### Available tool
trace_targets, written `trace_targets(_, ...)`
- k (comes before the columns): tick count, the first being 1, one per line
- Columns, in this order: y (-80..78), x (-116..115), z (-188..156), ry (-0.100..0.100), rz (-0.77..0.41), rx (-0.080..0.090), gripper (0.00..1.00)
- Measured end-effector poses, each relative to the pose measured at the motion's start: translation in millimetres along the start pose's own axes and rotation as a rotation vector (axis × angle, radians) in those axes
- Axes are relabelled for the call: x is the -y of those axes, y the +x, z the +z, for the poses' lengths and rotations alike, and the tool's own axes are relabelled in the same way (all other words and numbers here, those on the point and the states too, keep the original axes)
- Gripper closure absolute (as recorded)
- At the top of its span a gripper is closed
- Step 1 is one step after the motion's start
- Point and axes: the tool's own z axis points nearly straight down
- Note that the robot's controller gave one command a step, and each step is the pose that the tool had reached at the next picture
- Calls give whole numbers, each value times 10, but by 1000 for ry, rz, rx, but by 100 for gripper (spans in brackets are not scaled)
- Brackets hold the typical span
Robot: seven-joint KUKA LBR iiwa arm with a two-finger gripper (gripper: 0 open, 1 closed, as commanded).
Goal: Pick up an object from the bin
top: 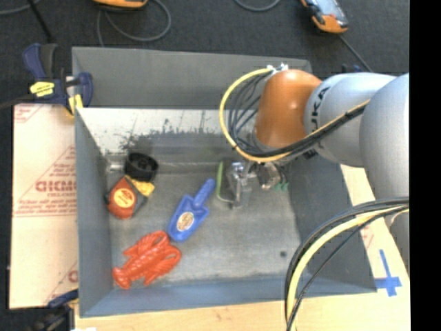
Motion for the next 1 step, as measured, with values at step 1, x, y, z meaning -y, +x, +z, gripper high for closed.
trace_targets(1,-26,5,-16,2,0,12,0)
